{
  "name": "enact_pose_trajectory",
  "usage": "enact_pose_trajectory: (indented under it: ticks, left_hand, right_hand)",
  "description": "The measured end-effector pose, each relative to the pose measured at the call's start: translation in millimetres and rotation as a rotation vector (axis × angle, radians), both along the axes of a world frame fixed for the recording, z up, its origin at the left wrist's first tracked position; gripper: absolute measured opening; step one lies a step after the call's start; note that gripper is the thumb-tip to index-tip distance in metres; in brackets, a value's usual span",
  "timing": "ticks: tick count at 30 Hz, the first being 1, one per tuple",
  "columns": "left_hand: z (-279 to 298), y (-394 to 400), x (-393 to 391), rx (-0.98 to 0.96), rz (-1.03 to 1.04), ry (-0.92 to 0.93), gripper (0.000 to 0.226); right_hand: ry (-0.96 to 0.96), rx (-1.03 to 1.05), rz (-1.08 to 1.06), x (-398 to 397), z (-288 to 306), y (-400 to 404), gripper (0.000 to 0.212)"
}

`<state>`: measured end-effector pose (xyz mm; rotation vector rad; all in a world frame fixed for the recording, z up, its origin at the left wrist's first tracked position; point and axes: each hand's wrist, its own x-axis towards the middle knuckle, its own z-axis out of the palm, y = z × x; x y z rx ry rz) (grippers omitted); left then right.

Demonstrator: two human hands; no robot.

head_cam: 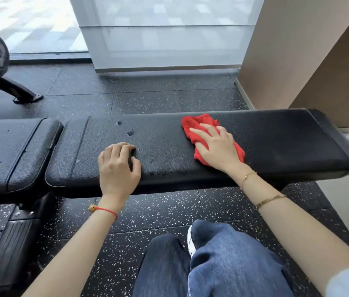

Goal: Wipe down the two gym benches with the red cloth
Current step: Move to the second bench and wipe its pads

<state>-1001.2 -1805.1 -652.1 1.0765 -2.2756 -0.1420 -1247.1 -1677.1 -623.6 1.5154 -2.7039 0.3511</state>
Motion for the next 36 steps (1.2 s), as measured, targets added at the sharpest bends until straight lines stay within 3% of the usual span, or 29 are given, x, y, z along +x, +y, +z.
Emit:
enact_pose_trajectory:
  ticks: [3,7,13,16,20,24,31,36]
  left_hand:
    - [1.2,0.4,0.0,0.006,-0.008,-0.005,0.031]
    - [4.8,-0.9,1.4,0.027,-0.024,0.007,0.031]
    - [3.0,-15.4,18.4,-0.038,-0.050,0.009,0.026]
    - [2.0,-23.2,29.5,-0.048,-0.015,-0.006,0.028]
    - [-0.2,-22.7,32.0,-0.044,-0.011,0.005,0.032]
    - [-0.5,-23.1,32.4,-0.049,-0.014,0.001,0.036]
    - [-3.7,-25.1,33.0,-0.072,-0.017,-0.008,0.036]
    - [-2.2,-23.0,32.9,-0.051,-0.013,-0.010,0.035]
  right_hand:
    - [-0.035,0.030,-0.020,-2.5,4.4,-52.8,0.047]
    - [-0.057,0.058,0.175,37.6,7.7,-108.1,0.048]
    - [0.011,-0.030,0.476,72.3,1.1,-71.5,0.049]
    - [0.012,-0.045,0.404,55.0,0.0,-62.6,0.047]
    - [-0.022,0.018,0.218,45.2,6.2,-113.3,0.047]
    - [-0.037,0.076,0.324,77.5,11.4,-169.0,0.048]
    - [0.009,-0.041,0.649,77.8,1.7,-108.3,0.047]
    - [0.000,0.007,0.307,40.7,8.7,-122.6,0.046]
